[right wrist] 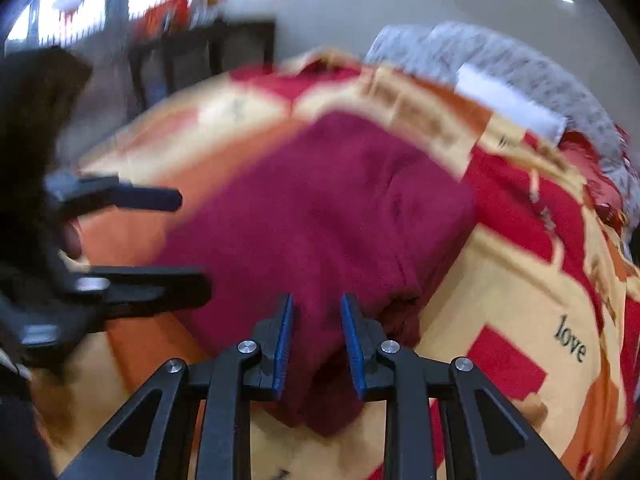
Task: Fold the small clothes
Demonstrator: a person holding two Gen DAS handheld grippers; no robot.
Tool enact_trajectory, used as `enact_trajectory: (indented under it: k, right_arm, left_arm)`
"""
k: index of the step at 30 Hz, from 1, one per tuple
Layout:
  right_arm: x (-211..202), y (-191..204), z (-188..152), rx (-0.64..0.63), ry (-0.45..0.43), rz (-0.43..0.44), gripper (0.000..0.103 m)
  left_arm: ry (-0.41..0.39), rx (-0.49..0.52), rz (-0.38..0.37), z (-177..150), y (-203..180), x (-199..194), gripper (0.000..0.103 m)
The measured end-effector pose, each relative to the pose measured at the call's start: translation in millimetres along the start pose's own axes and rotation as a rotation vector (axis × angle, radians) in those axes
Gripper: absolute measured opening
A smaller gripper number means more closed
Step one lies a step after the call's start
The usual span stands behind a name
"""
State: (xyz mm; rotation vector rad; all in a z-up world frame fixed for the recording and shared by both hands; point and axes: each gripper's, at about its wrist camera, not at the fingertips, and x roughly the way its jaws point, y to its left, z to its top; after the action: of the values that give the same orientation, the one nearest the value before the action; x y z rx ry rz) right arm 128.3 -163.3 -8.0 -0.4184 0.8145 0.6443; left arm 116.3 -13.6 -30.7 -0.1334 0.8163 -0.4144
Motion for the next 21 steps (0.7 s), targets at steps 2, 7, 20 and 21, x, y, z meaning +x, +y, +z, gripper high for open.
enact_trajectory:
  k: [2, 7, 20, 21]
  right_arm:
    - [-2, -7, -12, 0.019, -0.015, 0.010, 0.023]
    - [-6, -21, -31, 0.110, -0.053, 0.044, 0.023]
    - [-15, -56, 57, 0.173, -0.177, 0.010, 0.026]
    - [-5, -57, 60, 0.171, -0.159, 0.011, 0.026]
  left_arm:
    - [-0.009, 0.055, 0.037, -10, -13, 2, 0.103]
    - [-0.023, 0.069, 0.053, -7, -20, -2, 0.103]
    - [0.022, -0.070, 0.020, 140, 31, 51, 0.103]
    - [0.076, -0.091, -0.005, 142, 35, 67, 0.103]
